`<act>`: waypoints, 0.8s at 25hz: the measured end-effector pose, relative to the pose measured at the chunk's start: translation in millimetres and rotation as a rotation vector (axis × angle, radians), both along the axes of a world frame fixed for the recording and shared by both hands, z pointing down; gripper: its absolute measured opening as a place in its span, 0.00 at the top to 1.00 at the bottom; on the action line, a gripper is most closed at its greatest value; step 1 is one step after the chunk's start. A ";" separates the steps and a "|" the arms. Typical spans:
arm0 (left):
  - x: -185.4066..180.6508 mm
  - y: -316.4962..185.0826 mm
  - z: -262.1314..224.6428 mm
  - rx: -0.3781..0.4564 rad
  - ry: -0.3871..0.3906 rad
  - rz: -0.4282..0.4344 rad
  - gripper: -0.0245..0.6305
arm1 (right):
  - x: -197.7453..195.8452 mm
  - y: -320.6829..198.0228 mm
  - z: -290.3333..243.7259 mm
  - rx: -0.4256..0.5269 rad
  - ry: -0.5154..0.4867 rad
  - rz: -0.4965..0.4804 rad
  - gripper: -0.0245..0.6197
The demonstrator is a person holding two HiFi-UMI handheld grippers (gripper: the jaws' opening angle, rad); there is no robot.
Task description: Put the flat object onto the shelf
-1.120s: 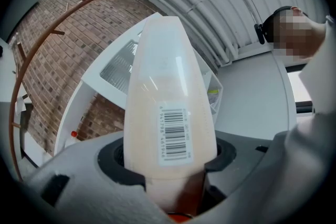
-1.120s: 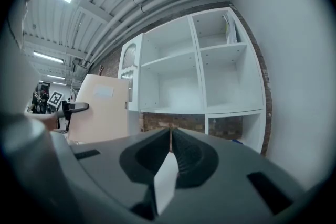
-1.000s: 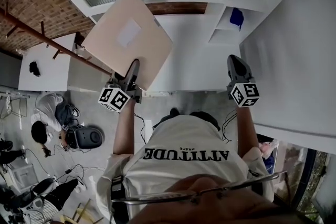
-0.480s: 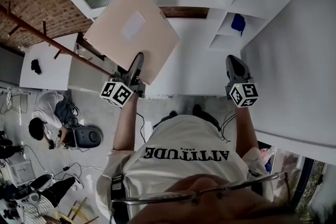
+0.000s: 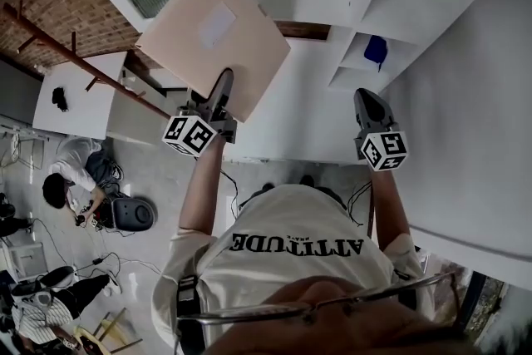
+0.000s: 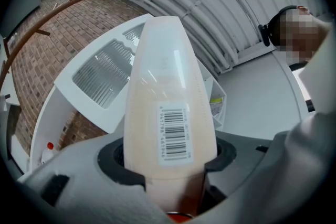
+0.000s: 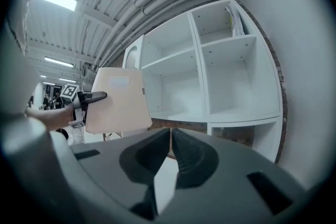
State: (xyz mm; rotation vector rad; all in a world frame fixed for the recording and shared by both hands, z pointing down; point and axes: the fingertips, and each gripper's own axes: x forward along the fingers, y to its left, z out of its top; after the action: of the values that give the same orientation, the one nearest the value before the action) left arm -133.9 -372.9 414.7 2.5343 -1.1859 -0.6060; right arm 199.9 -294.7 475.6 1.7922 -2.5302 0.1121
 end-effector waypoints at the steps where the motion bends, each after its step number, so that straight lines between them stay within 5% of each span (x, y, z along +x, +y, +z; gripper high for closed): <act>1: 3.6 -3.1 -3.2 0.001 0.013 -0.004 0.52 | 1.7 -1.4 -0.7 0.001 -0.002 -0.004 0.91; 20: 63.8 -58.2 -16.5 -0.120 0.276 -0.074 0.52 | 26.2 -18.1 -5.3 0.018 -0.012 -0.059 0.91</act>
State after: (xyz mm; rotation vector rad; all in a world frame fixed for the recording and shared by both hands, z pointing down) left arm -70.1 -431.1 398.2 2.2300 -1.1802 -0.8445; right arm 226.1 -312.9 470.3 1.7259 -2.5975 0.0991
